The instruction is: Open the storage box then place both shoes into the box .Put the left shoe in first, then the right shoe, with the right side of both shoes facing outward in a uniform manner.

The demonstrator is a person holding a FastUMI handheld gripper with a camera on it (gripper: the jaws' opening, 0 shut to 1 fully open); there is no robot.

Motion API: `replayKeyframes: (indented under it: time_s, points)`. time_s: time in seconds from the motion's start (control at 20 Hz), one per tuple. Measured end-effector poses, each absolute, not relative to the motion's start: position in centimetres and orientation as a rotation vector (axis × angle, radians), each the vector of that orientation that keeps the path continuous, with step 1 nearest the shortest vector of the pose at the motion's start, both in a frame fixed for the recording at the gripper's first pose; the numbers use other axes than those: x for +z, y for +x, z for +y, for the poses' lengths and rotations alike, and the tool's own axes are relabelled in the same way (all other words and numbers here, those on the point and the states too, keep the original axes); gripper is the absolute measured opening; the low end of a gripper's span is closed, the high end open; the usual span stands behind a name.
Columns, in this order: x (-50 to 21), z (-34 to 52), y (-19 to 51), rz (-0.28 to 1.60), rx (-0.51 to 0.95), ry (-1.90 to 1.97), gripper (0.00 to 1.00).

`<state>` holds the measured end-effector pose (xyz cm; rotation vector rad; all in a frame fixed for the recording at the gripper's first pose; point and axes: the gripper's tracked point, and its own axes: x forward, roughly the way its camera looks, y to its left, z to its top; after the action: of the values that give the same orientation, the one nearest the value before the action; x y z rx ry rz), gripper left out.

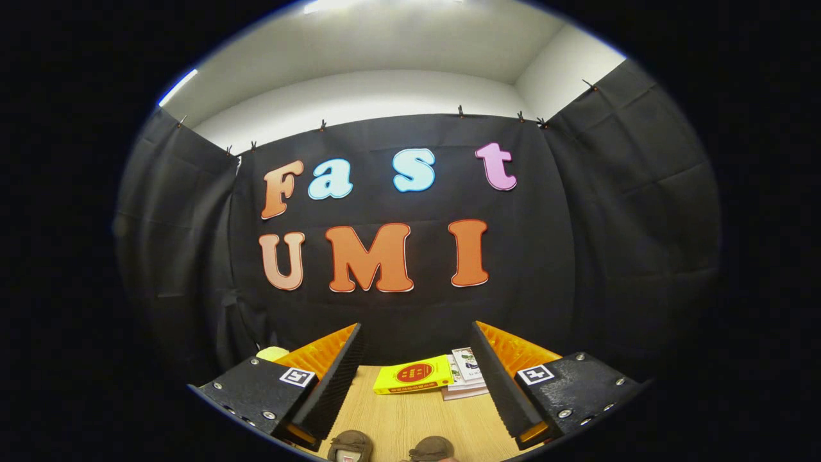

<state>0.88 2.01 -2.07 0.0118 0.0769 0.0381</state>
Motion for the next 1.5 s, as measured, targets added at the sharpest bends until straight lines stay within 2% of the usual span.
replayKeyframes:
  time_s: [0.35, 0.85, 1.5]
  points:
    - [-7.3, 5.7, 1.5, 0.246, 0.144, 0.095, 0.98]
    - [-16.2, 14.3, 0.4, 0.551, 0.370, 0.192, 0.98]
    - [-28.5, 25.6, -6.0, 1.035, 0.651, 0.323, 0.97]
